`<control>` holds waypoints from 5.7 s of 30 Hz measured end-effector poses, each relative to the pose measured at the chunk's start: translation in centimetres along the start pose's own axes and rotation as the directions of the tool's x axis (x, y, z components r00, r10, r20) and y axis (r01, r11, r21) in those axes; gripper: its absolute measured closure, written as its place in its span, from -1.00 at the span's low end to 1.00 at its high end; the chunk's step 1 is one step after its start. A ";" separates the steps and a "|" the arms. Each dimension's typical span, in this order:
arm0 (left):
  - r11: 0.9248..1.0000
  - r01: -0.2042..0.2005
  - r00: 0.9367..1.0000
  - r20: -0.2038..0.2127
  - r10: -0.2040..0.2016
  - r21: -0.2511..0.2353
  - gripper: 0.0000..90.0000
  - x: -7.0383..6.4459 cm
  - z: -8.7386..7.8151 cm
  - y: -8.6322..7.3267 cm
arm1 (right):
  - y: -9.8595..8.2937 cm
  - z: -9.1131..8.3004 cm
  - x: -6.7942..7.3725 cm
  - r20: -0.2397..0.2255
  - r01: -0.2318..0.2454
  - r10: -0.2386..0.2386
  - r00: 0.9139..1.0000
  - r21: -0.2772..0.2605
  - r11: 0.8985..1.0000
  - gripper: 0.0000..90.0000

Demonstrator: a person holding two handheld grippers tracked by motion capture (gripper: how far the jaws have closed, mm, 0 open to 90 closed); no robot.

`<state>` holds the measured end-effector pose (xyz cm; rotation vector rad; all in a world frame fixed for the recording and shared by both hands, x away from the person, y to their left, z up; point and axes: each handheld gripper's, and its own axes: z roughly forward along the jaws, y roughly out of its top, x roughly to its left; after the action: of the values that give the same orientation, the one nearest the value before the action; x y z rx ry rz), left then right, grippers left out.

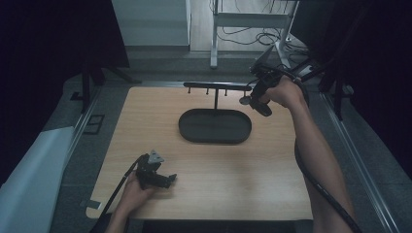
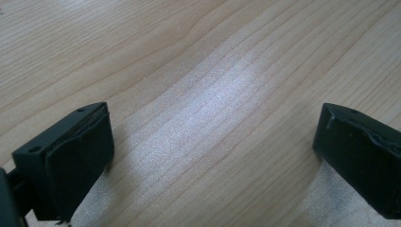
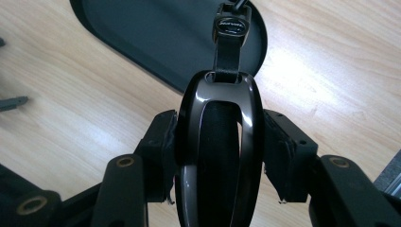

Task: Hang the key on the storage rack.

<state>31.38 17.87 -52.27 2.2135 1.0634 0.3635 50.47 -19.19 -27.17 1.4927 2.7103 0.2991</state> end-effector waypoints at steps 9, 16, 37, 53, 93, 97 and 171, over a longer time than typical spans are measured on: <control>1.000 0.003 1.000 0.001 -0.003 0.000 -1.00 0.0 0.0 0.0 | 0.9 -0.6 -0.4 0.017 -0.023 0.024 1.000 -0.028 0.999 0.10; 1.000 0.003 1.000 0.001 -0.003 0.000 -1.00 0.0 0.0 0.0 | 1.2 -0.7 -1.4 0.050 -0.063 0.065 0.997 -0.049 0.997 0.10; 1.000 0.004 1.000 0.003 -0.004 -0.002 -1.00 0.0 0.0 0.0 | 0.3 5.7 -5.0 0.081 -0.158 0.167 0.983 -0.102 0.982 0.10; 1.000 0.003 1.000 -0.002 -0.003 -0.002 -1.00 0.0 0.0 0.0 | 0.5 10.8 -3.6 0.083 -0.110 0.123 0.989 -0.146 0.983 0.09; 1.000 0.002 1.000 0.000 -0.002 0.001 -1.00 0.0 0.0 0.0 | -2.3 11.6 -2.2 0.057 0.069 -0.056 0.997 -0.262 0.963 -0.71; 1.000 0.002 1.000 0.000 -0.002 0.001 -1.00 0.0 0.0 0.0 | -3.0 11.2 -2.0 0.058 0.092 -0.079 0.995 -0.268 0.959 -0.72; 1.000 0.006 1.000 -0.005 -0.006 -0.002 -1.00 -0.1 0.0 0.0 | -18.3 7.5 -1.7 0.093 0.144 -0.116 0.989 -0.393 0.908 -0.77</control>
<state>31.36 17.78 -52.26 2.2088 1.0714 0.3671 37.04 -29.03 -38.05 1.1798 2.4797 0.7302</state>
